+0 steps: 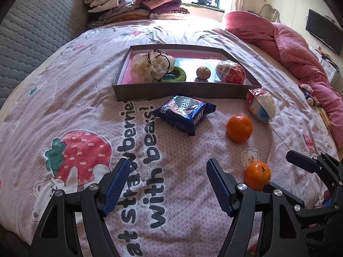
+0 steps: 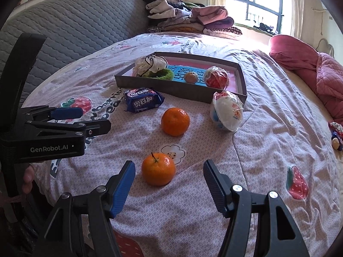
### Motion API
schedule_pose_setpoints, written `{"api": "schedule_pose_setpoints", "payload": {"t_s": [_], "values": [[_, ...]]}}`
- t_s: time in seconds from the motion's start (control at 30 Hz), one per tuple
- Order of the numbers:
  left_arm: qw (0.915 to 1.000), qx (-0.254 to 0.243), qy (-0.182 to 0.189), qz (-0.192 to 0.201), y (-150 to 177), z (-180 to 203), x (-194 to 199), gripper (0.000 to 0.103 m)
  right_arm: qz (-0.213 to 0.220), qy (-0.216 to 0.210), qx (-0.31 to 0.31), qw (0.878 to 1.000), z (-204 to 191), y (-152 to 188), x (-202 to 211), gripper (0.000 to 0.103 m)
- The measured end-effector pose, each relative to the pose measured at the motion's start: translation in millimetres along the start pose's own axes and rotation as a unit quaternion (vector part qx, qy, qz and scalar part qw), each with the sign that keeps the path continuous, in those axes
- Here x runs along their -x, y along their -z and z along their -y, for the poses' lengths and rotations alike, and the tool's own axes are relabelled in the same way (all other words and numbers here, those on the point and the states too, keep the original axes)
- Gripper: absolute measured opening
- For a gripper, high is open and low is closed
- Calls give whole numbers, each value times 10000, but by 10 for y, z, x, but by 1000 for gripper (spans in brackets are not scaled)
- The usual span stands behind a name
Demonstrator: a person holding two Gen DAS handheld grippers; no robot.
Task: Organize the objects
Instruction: 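Lower the open left tool over the blue cookie pack while the right tool approaches an orange, then close the left tool on the blue cookie pack while the right tool closes on the orange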
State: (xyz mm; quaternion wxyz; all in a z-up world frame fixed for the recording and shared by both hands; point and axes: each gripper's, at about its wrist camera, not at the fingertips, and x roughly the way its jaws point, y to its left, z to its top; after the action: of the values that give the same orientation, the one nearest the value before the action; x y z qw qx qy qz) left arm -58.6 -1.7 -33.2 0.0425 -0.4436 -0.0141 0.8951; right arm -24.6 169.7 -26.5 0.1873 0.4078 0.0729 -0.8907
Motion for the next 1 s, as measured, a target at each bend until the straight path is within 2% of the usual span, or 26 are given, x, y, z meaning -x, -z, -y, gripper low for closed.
{"api": "schedule_pose_setpoints", "payload": {"t_s": [0.3,1.0], "values": [[9999,-132,52,56,-103,49,-149,75,-45,-24,4,10000,-22,24,-69,65],[9991,-56,404,100,-382,-39,-520,75,-94,-42,-172,9998,30,47,-286,65]]}}
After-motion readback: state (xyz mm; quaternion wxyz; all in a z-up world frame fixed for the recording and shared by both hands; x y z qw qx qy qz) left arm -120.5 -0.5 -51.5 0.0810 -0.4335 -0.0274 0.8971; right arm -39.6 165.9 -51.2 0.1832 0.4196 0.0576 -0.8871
